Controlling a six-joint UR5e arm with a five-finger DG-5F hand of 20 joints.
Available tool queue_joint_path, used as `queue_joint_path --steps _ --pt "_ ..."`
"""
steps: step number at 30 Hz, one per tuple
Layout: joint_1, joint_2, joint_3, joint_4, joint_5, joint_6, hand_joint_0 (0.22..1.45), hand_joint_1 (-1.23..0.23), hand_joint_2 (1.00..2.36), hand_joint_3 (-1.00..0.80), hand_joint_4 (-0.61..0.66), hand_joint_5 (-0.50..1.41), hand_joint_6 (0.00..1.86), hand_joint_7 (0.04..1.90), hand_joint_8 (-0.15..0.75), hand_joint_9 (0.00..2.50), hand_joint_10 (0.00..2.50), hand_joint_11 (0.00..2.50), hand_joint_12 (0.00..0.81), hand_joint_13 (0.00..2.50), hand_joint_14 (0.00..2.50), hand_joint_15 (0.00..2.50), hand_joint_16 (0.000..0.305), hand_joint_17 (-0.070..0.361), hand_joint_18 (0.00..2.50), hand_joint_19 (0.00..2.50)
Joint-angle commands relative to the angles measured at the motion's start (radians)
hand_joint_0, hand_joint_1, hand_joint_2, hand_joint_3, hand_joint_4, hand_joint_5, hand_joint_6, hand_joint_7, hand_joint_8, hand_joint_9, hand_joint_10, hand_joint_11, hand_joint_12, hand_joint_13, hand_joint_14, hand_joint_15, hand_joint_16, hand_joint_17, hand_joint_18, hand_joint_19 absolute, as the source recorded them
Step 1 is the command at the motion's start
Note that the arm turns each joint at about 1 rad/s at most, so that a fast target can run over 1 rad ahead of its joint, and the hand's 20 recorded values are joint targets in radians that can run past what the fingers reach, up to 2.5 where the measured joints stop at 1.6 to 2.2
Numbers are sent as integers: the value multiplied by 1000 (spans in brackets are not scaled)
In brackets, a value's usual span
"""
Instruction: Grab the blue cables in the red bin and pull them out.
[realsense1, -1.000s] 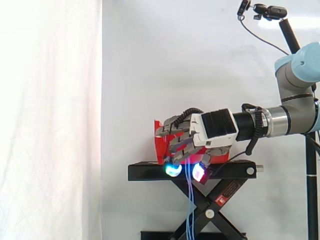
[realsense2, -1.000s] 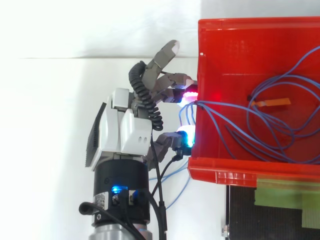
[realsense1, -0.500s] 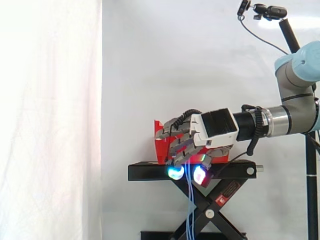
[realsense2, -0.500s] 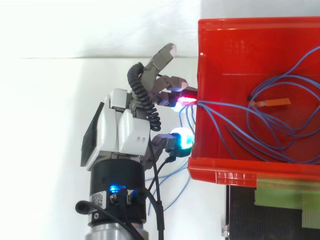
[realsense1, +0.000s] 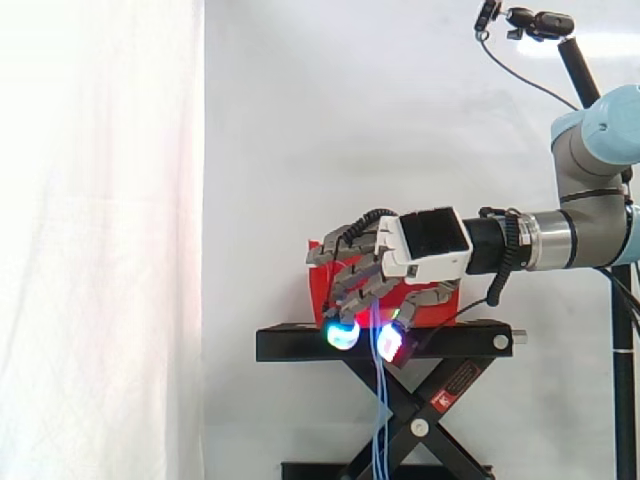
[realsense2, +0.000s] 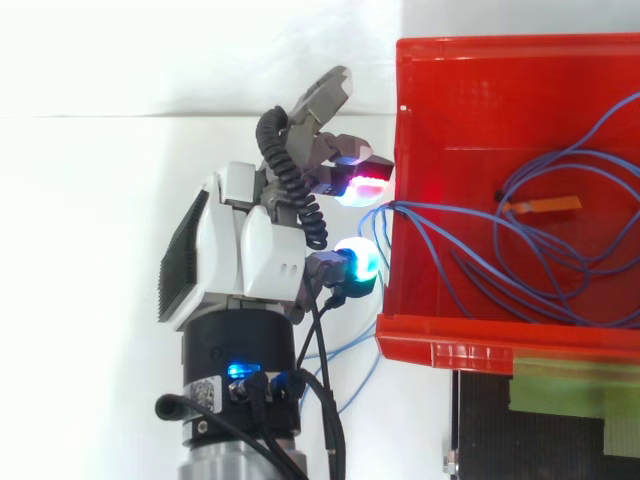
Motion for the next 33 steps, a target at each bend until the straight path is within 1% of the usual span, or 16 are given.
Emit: queue_joint_path --steps 1,9,13,22,25,27,33 --pt "-1 0 0 0 -1 0 820 -1006 1000 -1000 77 915 14 663 253 851 22 711 357 430 9 225 47 106 340 327" --pt "-6 -1 0 -11 -3 0 823 -1005 1000 -1000 77 917 14 667 256 855 20 706 357 431 8 218 47 106 342 328" --pt "-12 -1 -1 -13 -9 -1 823 -1005 1000 -1000 77 916 14 667 253 857 22 717 357 431 9 222 47 106 342 327" --pt "-20 -1 -1 -11 -20 -3 825 -1003 1000 -1000 74 927 14 676 256 862 20 722 357 438 8 220 47 106 342 328" --pt "-23 0 -1 -11 -28 -4 825 -1003 1000 -1000 67 936 13 704 256 863 23 715 356 439 9 224 47 106 342 328" --pt "-26 0 0 -11 -31 -9 825 -1004 1000 -1000 59 955 11 756 255 866 20 718 356 439 9 224 47 106 343 328" --pt "-26 0 0 -13 -31 -12 826 -993 1000 -1000 44 1026 3 890 255 874 23 715 355 444 9 225 47 105 342 328"
